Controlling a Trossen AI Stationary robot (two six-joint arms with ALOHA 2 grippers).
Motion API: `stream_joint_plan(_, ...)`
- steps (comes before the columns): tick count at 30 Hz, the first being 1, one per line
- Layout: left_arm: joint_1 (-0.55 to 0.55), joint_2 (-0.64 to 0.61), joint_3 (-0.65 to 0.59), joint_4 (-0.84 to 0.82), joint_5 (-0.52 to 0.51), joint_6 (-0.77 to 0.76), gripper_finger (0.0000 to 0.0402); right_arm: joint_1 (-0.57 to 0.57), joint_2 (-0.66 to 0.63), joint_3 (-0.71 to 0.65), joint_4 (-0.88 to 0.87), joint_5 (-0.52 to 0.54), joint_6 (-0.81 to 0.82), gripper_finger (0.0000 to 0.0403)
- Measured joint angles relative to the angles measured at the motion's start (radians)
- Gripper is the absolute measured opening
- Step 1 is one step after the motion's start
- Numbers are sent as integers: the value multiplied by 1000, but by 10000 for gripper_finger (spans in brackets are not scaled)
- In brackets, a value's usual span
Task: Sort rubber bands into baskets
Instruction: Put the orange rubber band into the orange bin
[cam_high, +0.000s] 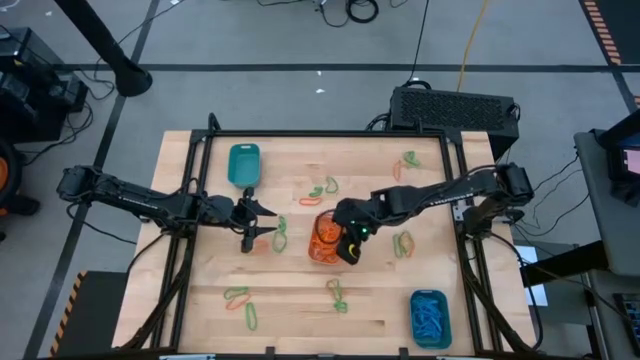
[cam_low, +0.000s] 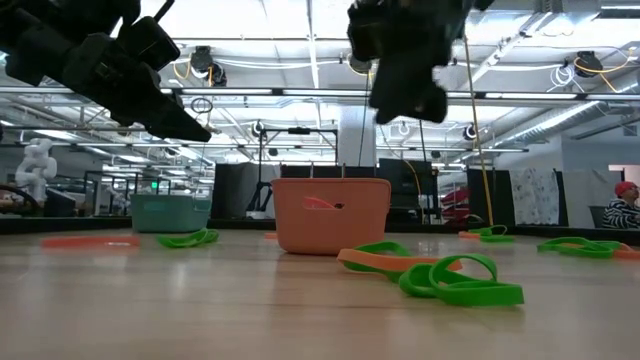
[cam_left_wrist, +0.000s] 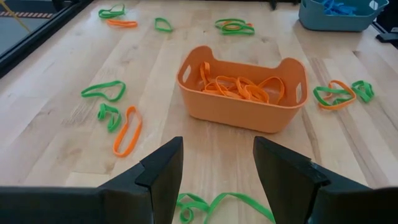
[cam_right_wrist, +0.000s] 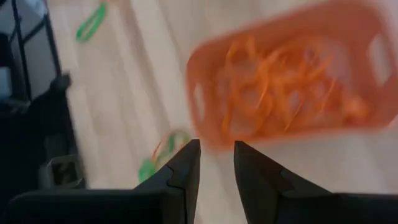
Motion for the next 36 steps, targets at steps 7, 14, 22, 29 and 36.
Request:
stream_joint_plan(7,0,0,0,0,24,0,203,82,0,12,-112,-52,123,89)
stream_joint_plan(14,-11,0,0,64,260,31,203,190,35,12,32,-44,34,89)
stream_joint_plan(22,-100,89,-3,275,329,33,203,285,119,11,128,-52,-193,89)
stream_joint_plan(29,-210,264,77,406,237,-5,203,311,181,11,207,-51,-327,89)
stream_joint_plan(36,-337,485,154,335,68,-23,203,309,218,11,156,181,-375,89)
